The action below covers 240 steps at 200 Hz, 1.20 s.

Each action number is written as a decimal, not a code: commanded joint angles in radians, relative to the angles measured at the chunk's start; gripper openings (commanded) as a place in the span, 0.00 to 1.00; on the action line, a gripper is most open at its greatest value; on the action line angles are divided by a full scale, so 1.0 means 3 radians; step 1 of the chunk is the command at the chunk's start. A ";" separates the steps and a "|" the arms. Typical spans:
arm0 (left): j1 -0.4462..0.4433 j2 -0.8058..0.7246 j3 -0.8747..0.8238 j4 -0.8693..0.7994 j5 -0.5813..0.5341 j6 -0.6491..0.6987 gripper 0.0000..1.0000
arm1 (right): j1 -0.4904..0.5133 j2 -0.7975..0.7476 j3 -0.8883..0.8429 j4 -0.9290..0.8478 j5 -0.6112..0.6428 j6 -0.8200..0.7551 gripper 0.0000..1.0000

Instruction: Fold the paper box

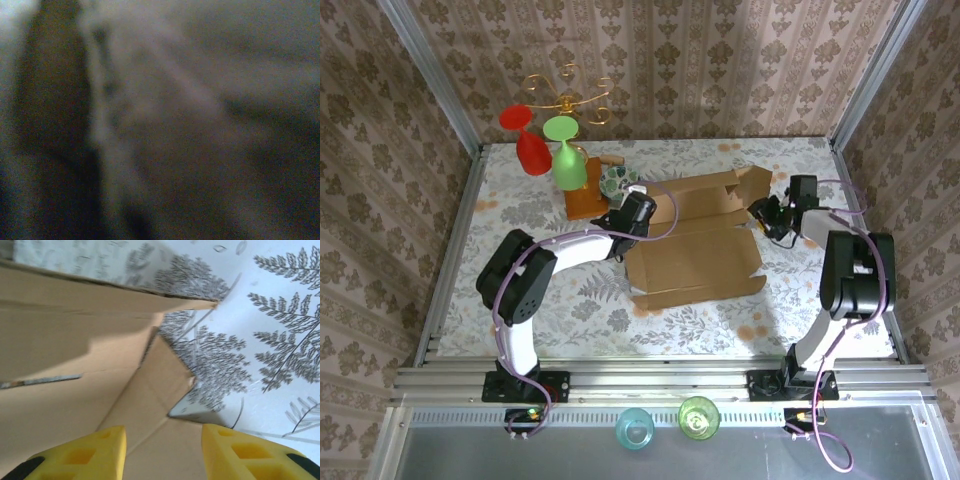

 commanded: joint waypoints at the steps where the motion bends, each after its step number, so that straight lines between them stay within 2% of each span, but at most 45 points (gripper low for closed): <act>1: 0.0045 -0.0056 0.0077 -0.0243 0.0100 0.0168 0.00 | 0.0024 0.0201 0.0190 0.0003 0.0085 -0.0147 0.47; 39: 0.0081 -0.0047 0.0117 -0.0307 0.0194 0.0172 0.00 | 0.0050 0.0550 0.0462 -0.0015 0.0034 -0.0130 0.49; 76: 0.0109 -0.0002 0.0192 -0.0351 0.0269 0.0156 0.00 | 0.0100 0.0704 0.0483 0.0074 -0.0015 -0.0030 0.48; 162: 0.0126 0.0057 0.0265 -0.0362 0.0316 0.0105 0.00 | 0.0172 0.0338 0.0300 0.0362 -0.0188 0.0313 0.41; 240: 0.0126 0.0058 0.0258 -0.0376 0.0332 0.0039 0.00 | 0.0334 0.0190 0.0112 0.0466 -0.0229 0.0456 0.41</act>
